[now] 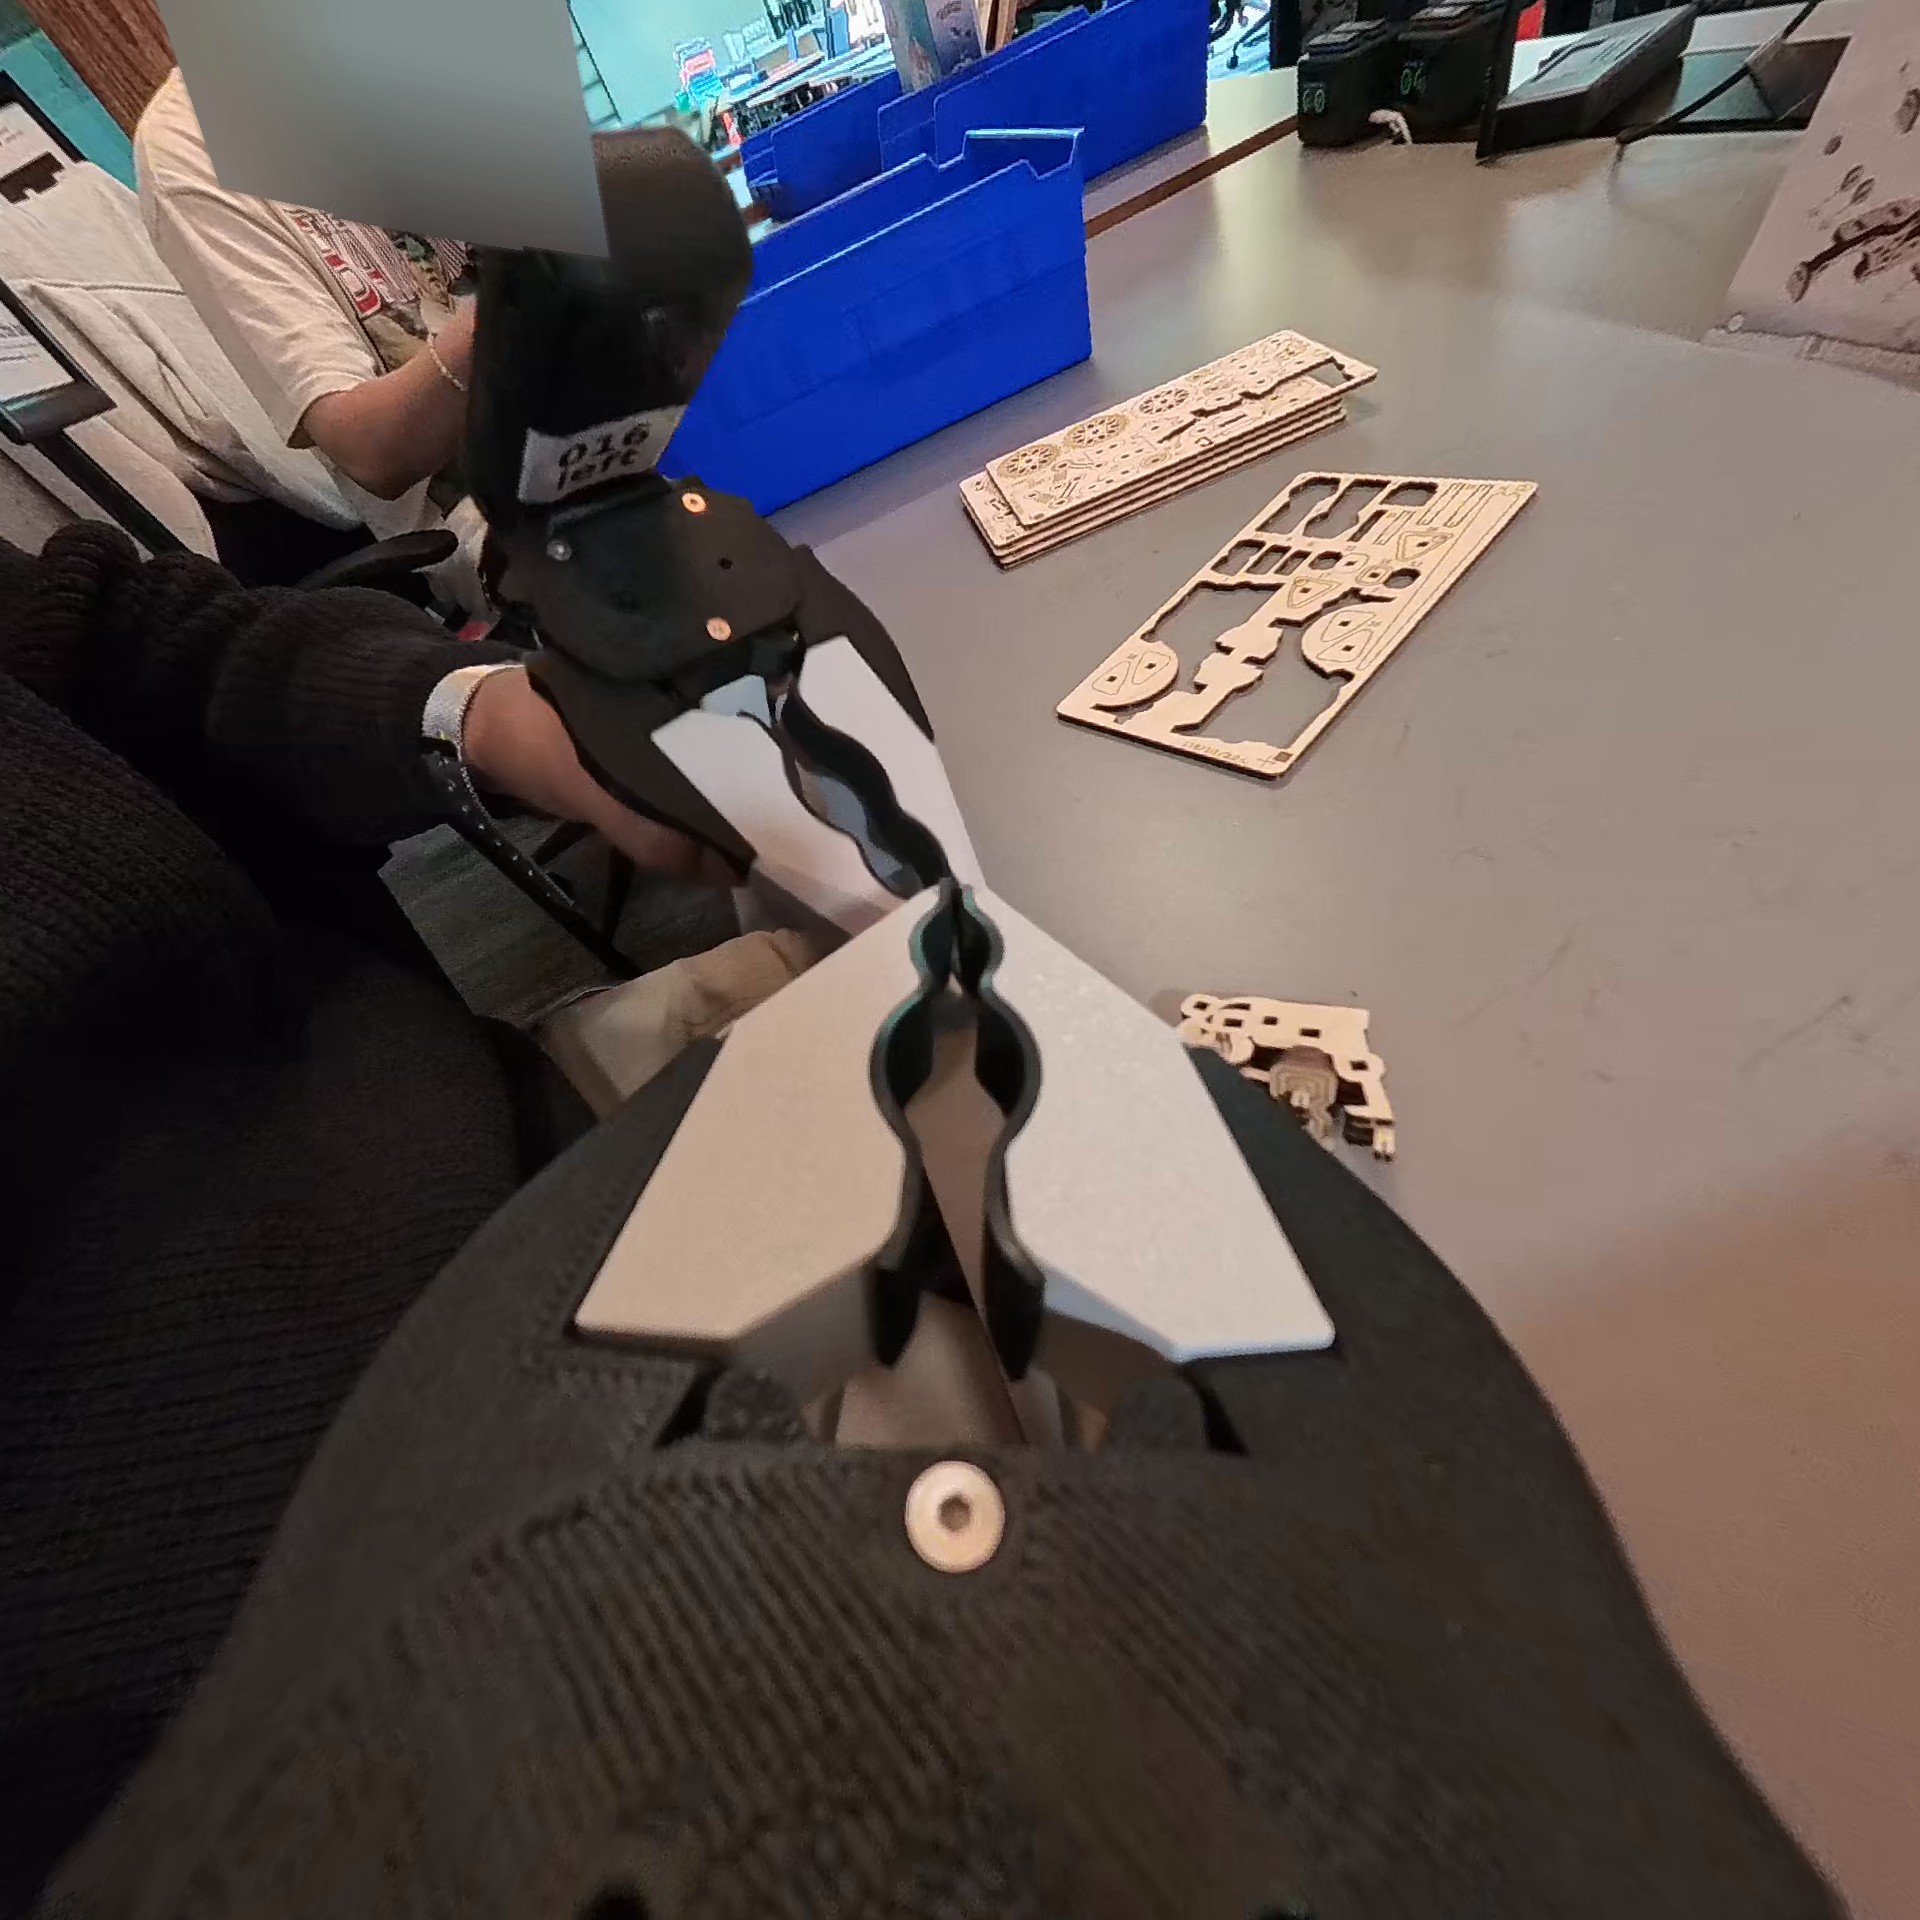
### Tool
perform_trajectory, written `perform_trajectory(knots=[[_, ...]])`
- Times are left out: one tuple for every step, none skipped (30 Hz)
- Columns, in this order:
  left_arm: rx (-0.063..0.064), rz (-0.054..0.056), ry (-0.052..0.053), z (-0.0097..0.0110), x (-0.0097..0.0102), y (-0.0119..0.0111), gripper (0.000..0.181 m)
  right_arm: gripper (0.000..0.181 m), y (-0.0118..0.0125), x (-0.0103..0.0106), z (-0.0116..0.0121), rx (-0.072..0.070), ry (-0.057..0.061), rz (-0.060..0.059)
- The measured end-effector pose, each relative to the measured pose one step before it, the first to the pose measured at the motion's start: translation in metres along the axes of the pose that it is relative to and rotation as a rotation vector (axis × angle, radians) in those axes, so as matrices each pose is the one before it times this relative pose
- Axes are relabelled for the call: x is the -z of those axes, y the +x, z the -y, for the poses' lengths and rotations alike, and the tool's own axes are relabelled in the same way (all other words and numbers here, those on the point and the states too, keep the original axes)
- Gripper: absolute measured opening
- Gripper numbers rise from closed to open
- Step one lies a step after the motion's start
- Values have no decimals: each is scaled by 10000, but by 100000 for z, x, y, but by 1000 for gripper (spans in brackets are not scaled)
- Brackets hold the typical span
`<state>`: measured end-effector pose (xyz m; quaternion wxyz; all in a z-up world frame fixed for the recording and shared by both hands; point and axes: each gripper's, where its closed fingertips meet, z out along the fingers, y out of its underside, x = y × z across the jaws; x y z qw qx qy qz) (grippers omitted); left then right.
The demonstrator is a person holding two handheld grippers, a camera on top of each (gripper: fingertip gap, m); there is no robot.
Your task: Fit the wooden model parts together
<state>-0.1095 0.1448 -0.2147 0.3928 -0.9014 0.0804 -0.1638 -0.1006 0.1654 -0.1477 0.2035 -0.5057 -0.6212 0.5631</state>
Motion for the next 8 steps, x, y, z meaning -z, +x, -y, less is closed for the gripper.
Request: perform_trajectory(knots=[[122,-87,346,536,379,-32,8,0,13,54,30,33,7,-28],[257,-188,441,736,482,24,8,0,16,54,27,76,-1,-40],[362,-480,550,923,533,347,8,0,-3,50,8,143,-21,-60],[494,-763,657,1065,582,712,8,0,-29,27,8,234,-43,-89],[767,-575,642,1032,533,354,8,1,-65,-1,25,330,-58,-113],[975,-709,637,988,469,446,8,3,-120,-15,103,422,-45,-137],[1175,-946,604,911,407,708,7,6,-155,-23,247,515,13,-191],[1373,-849,516,706,304,479,7,10,-186,1,383,597,57,-237]])
